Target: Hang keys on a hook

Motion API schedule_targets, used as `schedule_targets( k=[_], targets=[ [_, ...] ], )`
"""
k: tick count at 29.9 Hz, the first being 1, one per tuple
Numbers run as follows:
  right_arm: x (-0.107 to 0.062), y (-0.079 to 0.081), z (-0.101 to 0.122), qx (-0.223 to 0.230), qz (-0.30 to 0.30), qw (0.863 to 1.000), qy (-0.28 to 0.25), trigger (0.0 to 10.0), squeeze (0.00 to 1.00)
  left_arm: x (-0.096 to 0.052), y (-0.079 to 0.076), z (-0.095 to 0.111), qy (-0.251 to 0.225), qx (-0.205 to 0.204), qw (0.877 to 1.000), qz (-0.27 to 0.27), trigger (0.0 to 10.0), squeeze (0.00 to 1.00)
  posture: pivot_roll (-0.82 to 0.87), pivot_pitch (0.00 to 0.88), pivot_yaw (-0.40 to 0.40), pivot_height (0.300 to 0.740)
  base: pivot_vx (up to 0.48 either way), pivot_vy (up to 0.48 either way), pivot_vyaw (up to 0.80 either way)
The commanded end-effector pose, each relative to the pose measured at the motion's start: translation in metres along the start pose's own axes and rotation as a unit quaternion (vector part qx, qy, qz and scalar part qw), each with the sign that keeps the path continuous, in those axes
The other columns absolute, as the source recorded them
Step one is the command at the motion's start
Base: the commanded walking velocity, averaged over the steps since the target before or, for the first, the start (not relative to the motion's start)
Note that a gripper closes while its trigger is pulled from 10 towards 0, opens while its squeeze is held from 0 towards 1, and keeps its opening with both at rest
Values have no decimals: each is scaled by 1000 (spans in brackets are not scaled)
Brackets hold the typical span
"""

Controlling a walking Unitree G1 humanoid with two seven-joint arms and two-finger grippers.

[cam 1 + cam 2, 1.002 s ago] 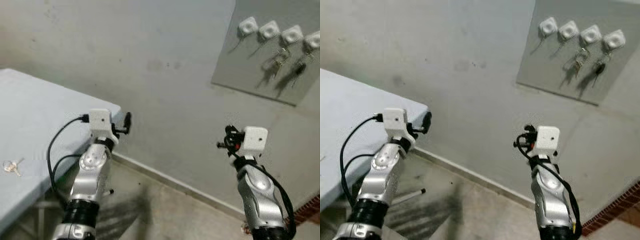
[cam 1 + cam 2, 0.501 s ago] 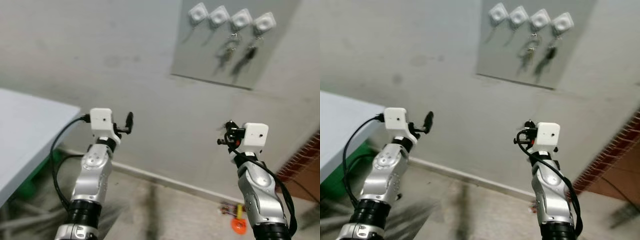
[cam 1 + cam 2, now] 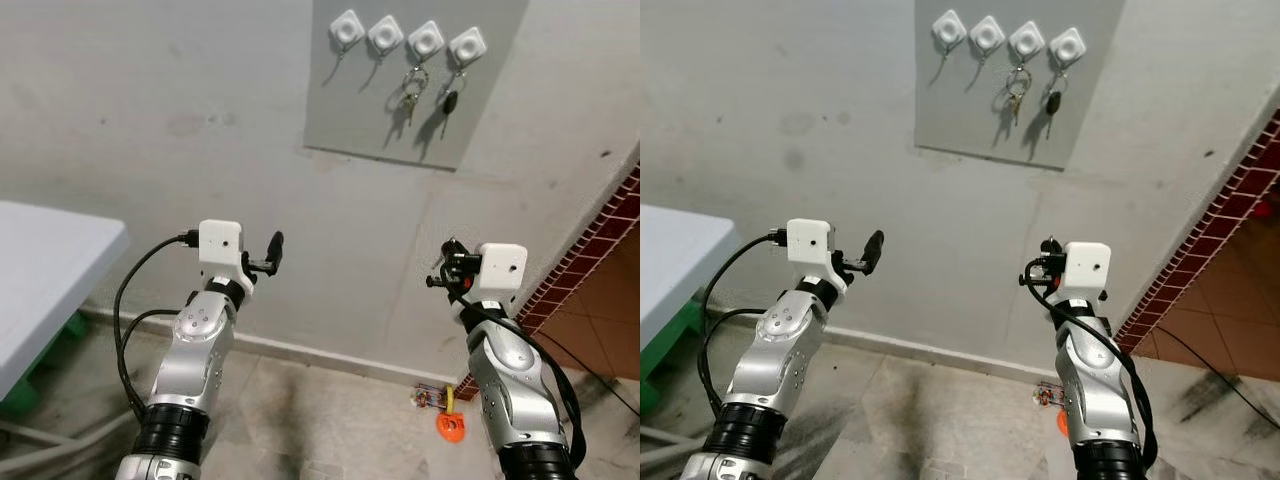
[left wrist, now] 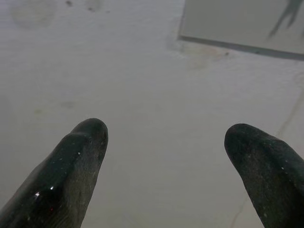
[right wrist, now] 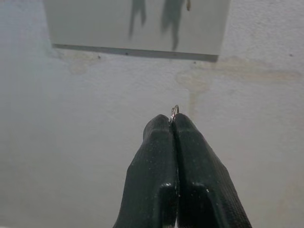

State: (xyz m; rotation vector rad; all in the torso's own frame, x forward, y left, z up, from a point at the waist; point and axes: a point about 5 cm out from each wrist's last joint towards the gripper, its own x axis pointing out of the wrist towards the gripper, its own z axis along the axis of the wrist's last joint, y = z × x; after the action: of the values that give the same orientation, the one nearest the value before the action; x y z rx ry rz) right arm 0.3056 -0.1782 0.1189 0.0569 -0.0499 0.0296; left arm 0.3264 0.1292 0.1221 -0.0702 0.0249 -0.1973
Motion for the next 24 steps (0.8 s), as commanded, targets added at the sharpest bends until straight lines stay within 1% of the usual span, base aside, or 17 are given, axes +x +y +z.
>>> schedule_targets(
  k=[1, 6, 10, 13, 16, 17, 19, 21, 24],
  targets=[
    [-3, -1, 1, 3, -3, 1000, 4, 10000, 0, -2, -2, 4, -2, -9, 1000, -2, 10000, 0, -14, 24, -45, 740, 0, 0, 0],
    [-8, 1, -1, 2, -3, 1000, 8, 10000, 0, -7, -2, 3, 8, -9, 1000, 2, 10000, 0, -12, 36, -45, 740, 0, 0, 0],
    [-11, 7, 2, 5, 13, 1000, -8, 10000, 0, -14, -2, 3, 6, -3, 1000, -2, 10000, 0, -10, 44, -49, 740, 0, 0, 0],
    [-13, 10, 8, 14, 22, 999, -29, 10000, 0, -19, -3, 4, 2, 17, 1000, -11, 10000, 0, -10, 46, -48, 740, 0, 0, 0],
    [-14, 11, 10, 19, 27, 999, -36, 10000, 0, -20, -3, 5, 2, 24, 1000, -12, 10000, 0, -10, 46, -48, 740, 0, 0, 0],
    [-16, 10, 12, 26, 33, 998, -41, 10000, 0, -23, -5, 10, -4, 39, 999, -23, 10000, 0, -7, 52, -50, 740, 0, 0, 0],
    [-17, 8, 14, 26, 30, 998, -44, 10000, 0, -25, -6, 12, -7, 57, 998, -38, 10000, 0, -4, 52, -50, 740, 0, 0, 0],
    [-17, 8, 15, 27, 30, 998, -46, 10000, 0, -25, -7, 13, -9, 63, 997, -45, 10000, 0, -4, 52, -50, 740, 0, 0, 0],
    [-17, 8, 16, 29, 32, 998, -49, 10000, 0, -25, -8, 15, -11, 69, 996, -50, 10000, 0, -2, 51, -48, 740, 260, 0, 0]
  ],
)
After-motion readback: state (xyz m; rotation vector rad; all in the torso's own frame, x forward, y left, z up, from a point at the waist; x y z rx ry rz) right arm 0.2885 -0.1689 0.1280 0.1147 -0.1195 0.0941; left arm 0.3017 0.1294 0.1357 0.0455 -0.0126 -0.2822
